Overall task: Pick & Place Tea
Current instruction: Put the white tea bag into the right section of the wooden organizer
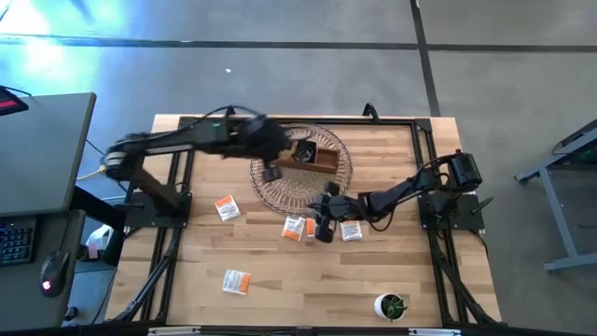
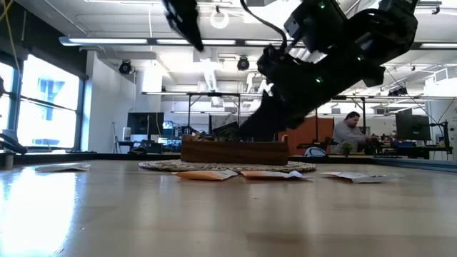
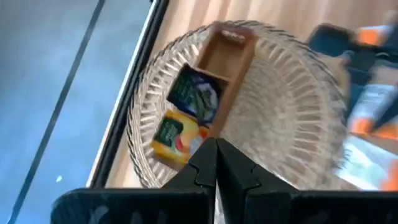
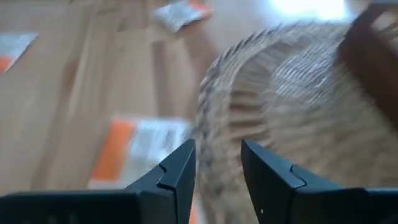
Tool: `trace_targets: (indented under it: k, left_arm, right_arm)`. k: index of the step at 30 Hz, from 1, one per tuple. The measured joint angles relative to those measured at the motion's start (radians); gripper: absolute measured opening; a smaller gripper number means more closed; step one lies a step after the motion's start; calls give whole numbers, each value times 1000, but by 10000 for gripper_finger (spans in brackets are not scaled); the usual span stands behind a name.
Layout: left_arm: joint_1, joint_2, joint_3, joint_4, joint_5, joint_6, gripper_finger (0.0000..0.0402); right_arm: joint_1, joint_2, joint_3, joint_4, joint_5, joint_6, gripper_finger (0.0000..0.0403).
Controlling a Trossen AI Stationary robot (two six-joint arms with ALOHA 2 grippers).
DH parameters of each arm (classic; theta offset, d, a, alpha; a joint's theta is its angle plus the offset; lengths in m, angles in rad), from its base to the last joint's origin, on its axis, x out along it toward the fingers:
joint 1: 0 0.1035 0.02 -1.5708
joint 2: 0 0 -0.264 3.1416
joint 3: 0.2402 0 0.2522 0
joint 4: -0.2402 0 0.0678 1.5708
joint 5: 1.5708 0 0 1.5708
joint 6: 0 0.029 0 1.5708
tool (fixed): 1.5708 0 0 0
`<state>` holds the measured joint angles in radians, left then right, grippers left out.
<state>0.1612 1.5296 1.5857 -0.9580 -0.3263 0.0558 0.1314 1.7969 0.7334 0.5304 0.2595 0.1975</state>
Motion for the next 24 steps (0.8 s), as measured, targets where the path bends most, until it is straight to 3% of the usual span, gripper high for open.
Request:
trace_targets:
  k: [6, 11, 15, 18, 21, 24]
  left_arm:
    - [-103, -268, -214, 16, -7, -105, 0]
    - [-207, -459, -538, 258, 4, -186, 0]
    - [-265, -527, -740, 508, 34, -212, 0]
    - [-282, -531, -808, 605, 55, -244, 0]
    - [-282, -531, -829, 593, 58, -270, 0]
    - [-279, -530, -831, 595, 54, -278, 0]
  right_arm:
    - [40, 0, 0, -48, -85, 63, 110]
    - [84, 0, 0, 40, -61, 43, 102]
    - [94, 0, 0, 127, 7, 181, 98]
    - [93, 0, 0, 85, -10, 286, 94]
    - [95, 0, 0, -23, -25, 476, 89]
    - [94, -1, -1, -133, -73, 515, 83]
